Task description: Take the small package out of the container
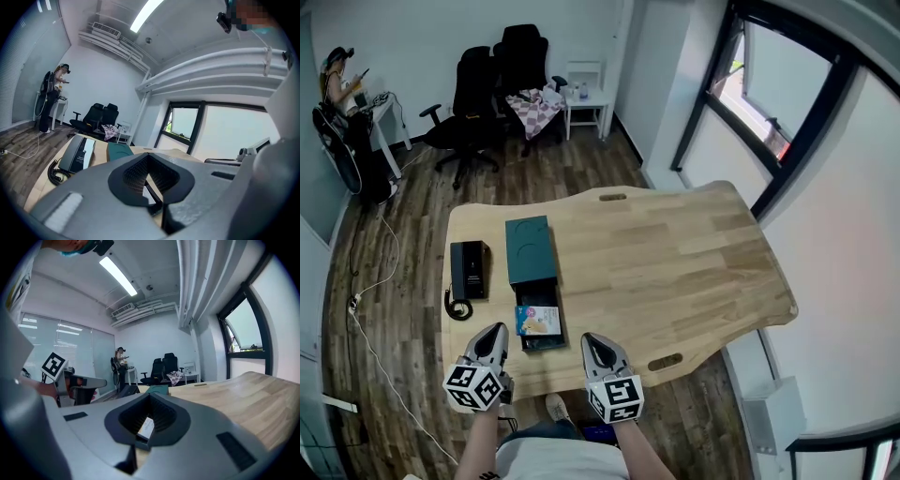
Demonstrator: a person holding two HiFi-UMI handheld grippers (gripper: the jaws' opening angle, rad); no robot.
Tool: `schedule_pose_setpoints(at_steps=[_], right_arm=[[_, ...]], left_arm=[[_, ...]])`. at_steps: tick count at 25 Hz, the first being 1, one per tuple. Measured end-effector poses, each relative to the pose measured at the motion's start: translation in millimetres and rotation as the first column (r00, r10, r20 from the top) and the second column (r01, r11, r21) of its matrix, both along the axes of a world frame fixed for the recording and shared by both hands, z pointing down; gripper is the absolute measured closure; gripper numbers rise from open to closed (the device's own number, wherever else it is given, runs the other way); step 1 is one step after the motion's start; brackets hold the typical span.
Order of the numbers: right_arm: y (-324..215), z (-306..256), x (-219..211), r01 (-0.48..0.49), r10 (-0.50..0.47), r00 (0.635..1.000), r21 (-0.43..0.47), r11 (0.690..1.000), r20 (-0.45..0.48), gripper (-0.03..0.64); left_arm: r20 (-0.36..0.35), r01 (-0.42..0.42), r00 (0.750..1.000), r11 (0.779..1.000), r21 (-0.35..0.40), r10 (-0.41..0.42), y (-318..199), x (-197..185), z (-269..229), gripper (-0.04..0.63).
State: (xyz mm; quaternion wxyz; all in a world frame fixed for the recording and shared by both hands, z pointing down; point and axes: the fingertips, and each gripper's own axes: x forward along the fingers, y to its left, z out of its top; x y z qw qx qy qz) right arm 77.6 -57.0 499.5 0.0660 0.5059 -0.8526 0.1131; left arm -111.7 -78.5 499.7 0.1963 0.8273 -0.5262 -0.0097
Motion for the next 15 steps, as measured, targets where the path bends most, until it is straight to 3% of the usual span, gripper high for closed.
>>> schedule_pose_setpoints(at_steps=[4,15], right_arm=[[-29,5,-10,-0.041,0.041,0.999,-0.01,0.999,0.004,0.611],[-51,7,-29,-0.02,0.02,1.0,-0.019,1.0,-0.005,0.611]], left_arm=[[-0.007,-0.012,1.0,1.0,-0.006,0.012,-29,-13,5,0.595],[-0.013,-0.019,1.0,1.0,-0.021,0.019,-50,-25,9,0.594]])
